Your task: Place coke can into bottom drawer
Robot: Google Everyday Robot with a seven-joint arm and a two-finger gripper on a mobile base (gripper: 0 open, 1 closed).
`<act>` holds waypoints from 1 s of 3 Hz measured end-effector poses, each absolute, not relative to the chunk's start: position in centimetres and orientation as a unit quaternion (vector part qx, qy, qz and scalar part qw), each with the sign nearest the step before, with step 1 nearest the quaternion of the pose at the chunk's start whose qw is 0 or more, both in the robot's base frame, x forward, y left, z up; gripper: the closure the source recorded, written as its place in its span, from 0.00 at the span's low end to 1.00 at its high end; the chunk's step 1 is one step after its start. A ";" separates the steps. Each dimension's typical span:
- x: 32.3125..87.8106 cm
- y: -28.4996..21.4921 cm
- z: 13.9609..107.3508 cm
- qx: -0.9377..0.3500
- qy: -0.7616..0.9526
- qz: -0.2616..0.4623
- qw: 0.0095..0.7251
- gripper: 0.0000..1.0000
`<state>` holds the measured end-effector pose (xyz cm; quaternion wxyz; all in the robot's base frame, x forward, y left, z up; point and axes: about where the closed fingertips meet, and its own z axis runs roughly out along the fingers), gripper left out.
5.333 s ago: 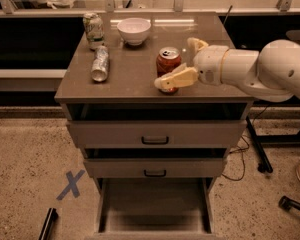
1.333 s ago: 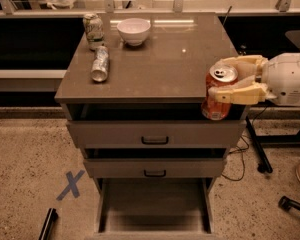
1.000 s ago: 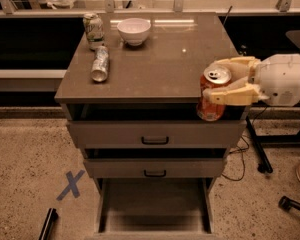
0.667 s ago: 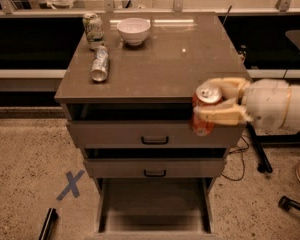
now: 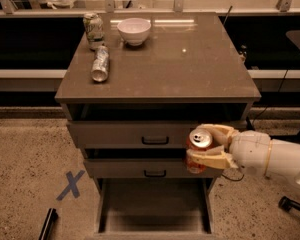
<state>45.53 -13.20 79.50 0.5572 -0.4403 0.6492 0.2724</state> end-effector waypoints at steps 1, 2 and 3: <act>45.5 -13.1 78.9 -0.441 0.648 0.275 0.557 1.00; 45.6 -11.6 71.4 -0.449 0.635 0.305 0.550 1.00; 44.9 -11.1 60.4 -0.476 0.625 0.328 0.525 1.00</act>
Offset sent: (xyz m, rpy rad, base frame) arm 0.0026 0.0398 -0.2314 0.0968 0.0476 0.1738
